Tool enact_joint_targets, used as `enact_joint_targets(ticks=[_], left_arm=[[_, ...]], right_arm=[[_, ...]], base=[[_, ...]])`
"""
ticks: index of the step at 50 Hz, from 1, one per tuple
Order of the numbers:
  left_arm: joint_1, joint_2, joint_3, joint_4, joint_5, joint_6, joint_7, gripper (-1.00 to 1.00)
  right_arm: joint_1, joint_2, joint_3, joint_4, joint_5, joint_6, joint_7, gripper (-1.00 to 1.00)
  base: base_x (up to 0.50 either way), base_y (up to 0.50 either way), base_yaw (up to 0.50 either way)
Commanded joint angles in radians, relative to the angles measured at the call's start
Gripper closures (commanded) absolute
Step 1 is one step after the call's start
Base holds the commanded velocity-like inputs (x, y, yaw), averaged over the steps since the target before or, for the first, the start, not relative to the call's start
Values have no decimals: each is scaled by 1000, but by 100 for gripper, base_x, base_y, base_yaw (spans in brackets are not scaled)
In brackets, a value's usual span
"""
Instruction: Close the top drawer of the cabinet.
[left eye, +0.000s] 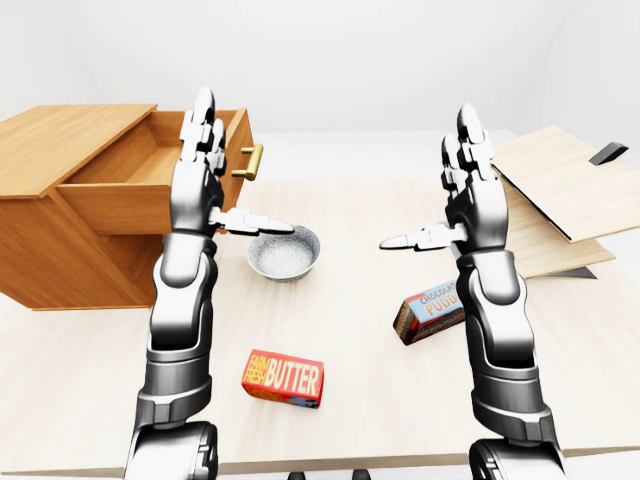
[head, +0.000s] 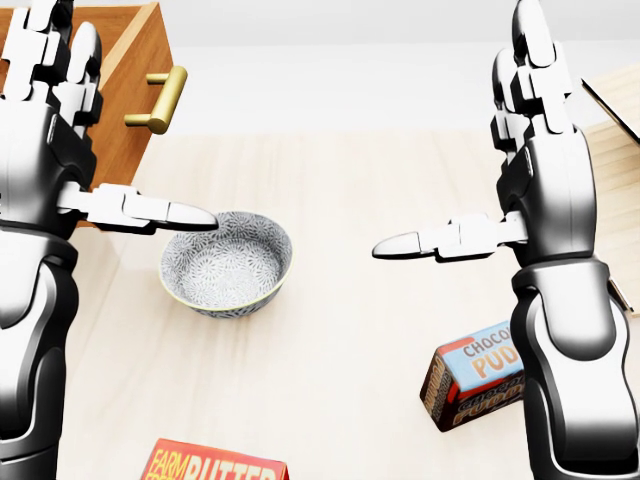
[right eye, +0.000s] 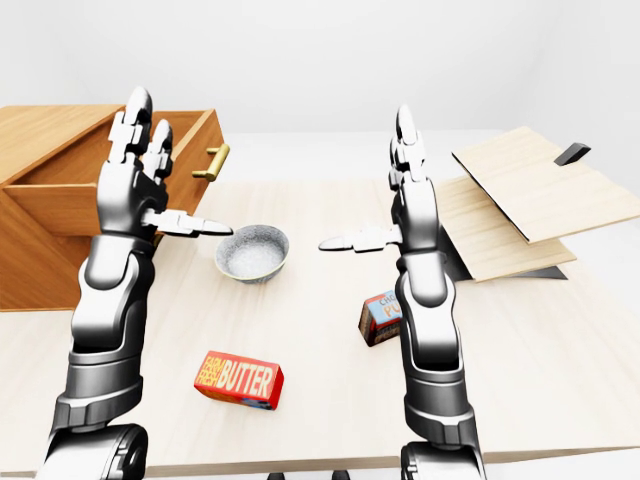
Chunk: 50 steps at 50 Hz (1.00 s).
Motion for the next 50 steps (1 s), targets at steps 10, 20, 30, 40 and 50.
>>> enact_joint_targets(ticks=[10,20,30,40,50], left_arm=[[125,-80,-61,121,77,0,-35,-100],[122,-87,-61,335,95,-16,-18,-100],[34,-26,-13,606,59,-163,27,-100],[-23,46,21,703,35,-175,55,-100],[-22,98,48,712,31,-175,73,-100]], right_arm=[[22,3,-3,-1,-28,0,-10,-100],[46,3,-2,-16,-33,0,1,-100],[68,1,-12,-31,-35,0,8,-100],[89,7,-9,-37,-40,0,10,-100],[113,11,-10,-44,-45,0,21,-100]], base=[[0,0,0],[0,0,0],[0,0,0],[0,0,0],[0,0,0]])
